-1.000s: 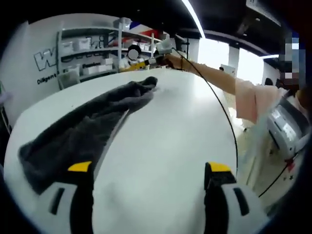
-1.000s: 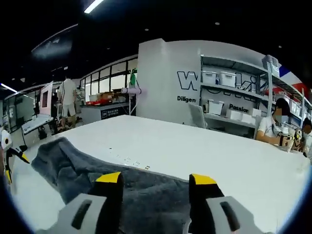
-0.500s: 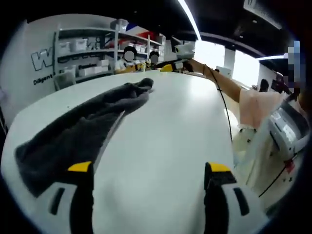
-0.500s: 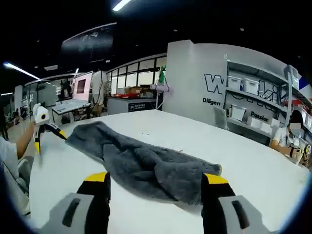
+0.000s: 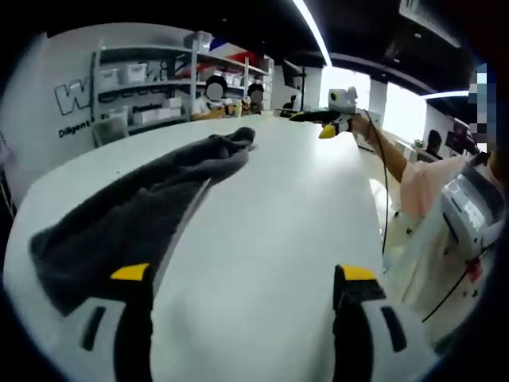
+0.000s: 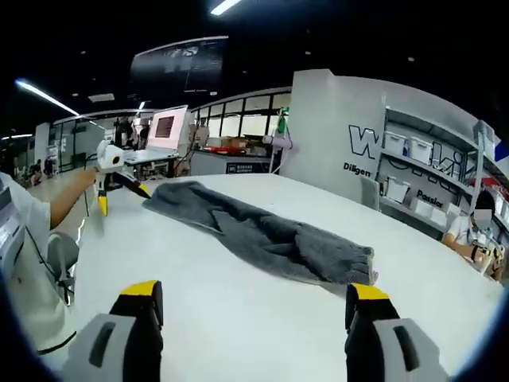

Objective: Fold the towel on the table until its edges align and the towel forms a compact rectangular stack.

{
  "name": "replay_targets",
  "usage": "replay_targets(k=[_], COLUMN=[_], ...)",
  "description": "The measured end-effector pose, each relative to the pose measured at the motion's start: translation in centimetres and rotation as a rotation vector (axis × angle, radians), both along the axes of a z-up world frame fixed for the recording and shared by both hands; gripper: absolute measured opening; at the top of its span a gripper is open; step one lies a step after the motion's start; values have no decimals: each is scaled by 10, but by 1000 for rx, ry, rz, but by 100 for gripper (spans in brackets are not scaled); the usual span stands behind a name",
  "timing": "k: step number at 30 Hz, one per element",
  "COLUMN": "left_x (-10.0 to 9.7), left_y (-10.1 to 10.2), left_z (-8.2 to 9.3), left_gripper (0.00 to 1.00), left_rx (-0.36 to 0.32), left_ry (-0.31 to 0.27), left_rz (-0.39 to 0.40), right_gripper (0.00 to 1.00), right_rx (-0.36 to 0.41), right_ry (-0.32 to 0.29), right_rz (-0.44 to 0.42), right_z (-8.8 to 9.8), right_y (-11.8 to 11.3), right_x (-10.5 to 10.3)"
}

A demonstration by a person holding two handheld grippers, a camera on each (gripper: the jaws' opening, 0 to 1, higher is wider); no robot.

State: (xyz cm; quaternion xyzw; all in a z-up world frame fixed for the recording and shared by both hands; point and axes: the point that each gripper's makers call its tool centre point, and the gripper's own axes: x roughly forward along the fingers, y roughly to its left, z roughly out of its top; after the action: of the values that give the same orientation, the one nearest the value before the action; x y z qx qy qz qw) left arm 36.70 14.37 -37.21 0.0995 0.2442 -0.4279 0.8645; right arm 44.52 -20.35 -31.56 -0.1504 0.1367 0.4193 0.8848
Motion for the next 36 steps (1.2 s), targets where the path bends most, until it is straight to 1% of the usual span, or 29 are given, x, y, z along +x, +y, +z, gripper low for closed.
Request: replay_targets(k=[2, 4, 7, 12, 16, 19, 23, 27, 29, 33, 36], left_x=[0, -2, -3, -5, -5, -3, 1, 10, 18, 32, 42], left_y=[1, 2, 4, 6, 7, 1, -17, -57, -78, -109, -125], left_z=[0, 0, -1, -5, -4, -1, 5, 18, 25, 29, 29], left_gripper=[99, 99, 99, 99, 99, 99, 99, 99, 99, 98, 97], left_rx=[1, -1, -5, -4, -7, -23, -40, -46, -51, -67, -75], left_ry=[0, -1, 1, 10, 9, 6, 2, -23, -29, -17, -5], left_rz=[3, 5, 9, 15, 16, 8, -28, -106, -147, -196, -210], right_gripper=[100, 100, 100, 100, 100, 99, 99, 99, 99, 99, 98], right_rx=[-9, 13, 16, 0, 3, 8, 22, 23, 23, 22, 29], right_ry=[-3, 12, 19, 41, 51, 46, 41, 41, 43, 40, 37], right_rz=[-1, 3, 9, -3, -11, -25, -31, -31, -27, -24, -22], right_z=[-3, -6, -13, -30, -34, -36, -36, -37, -38, -38, -38], right_y=[-2, -1, 0, -5, -7, -10, -12, -13, -13, -14, -14], right_x=[-9, -17, -26, -27, -27, -27, -29, -33, -36, -41, -44])
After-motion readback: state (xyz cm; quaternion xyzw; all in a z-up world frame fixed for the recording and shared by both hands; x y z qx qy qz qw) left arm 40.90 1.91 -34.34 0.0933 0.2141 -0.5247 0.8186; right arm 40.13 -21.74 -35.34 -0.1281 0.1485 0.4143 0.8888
